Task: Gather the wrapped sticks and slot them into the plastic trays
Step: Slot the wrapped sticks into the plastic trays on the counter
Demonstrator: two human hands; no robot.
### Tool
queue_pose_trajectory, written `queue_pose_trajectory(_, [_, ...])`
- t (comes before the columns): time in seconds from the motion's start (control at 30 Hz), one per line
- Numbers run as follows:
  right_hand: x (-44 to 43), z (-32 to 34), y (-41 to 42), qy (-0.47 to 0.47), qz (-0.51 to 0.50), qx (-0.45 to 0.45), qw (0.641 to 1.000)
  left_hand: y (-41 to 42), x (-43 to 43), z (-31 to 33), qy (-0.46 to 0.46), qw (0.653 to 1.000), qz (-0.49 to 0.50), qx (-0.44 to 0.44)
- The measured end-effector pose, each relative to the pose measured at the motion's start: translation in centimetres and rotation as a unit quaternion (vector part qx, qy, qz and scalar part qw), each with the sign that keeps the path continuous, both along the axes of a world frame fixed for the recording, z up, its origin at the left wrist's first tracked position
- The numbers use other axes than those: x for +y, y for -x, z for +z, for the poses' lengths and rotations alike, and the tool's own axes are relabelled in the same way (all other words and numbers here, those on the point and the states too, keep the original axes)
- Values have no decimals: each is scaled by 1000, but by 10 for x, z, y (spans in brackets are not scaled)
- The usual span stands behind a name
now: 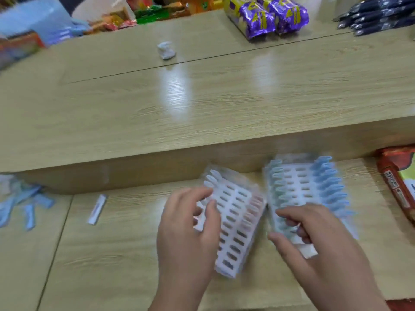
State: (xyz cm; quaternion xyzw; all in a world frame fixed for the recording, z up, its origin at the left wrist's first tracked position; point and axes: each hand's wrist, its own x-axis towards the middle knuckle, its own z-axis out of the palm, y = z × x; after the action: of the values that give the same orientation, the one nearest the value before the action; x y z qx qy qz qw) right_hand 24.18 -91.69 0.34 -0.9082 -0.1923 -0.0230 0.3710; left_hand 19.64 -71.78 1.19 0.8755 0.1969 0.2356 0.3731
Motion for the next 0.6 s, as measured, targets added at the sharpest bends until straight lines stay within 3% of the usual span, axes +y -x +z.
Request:
queue_pose_trajectory(0.07, [44, 2, 12, -16, 33, 2, 999, 22, 33, -15, -4, 994, 71, 86])
queue_pose_trajectory(0.17, [107, 5, 28, -54, 66, 25, 996, 40, 52, -30, 114, 975, 17, 189])
queue_pose_trajectory(0.23, [139, 5, 36, -77, 79, 45, 993, 48, 49, -32, 204, 961, -40, 181])
queue_pose_trajectory(0.33, [178, 6, 42, -77, 104, 58, 990, 48, 61, -28, 330, 931, -33, 155])
queue_pose_trajectory(0.4, [203, 4, 43, -63, 129, 71, 987, 51, 79, -22, 346, 923, -58, 158])
queue_pose_trajectory(0.47, [230, -3, 44, -43, 148, 83, 985, 56, 102, -20, 359, 920, 4, 156])
queue_pose_trajectory(0.53, [257, -15, 45, -15, 151, 89, 984, 76, 135, -30, 314, 934, 90, 143])
queue_pose_trajectory(0.6, [282, -29, 46, 2, 140, 109, 984, 92, 177, -46, 200, 957, 157, 140])
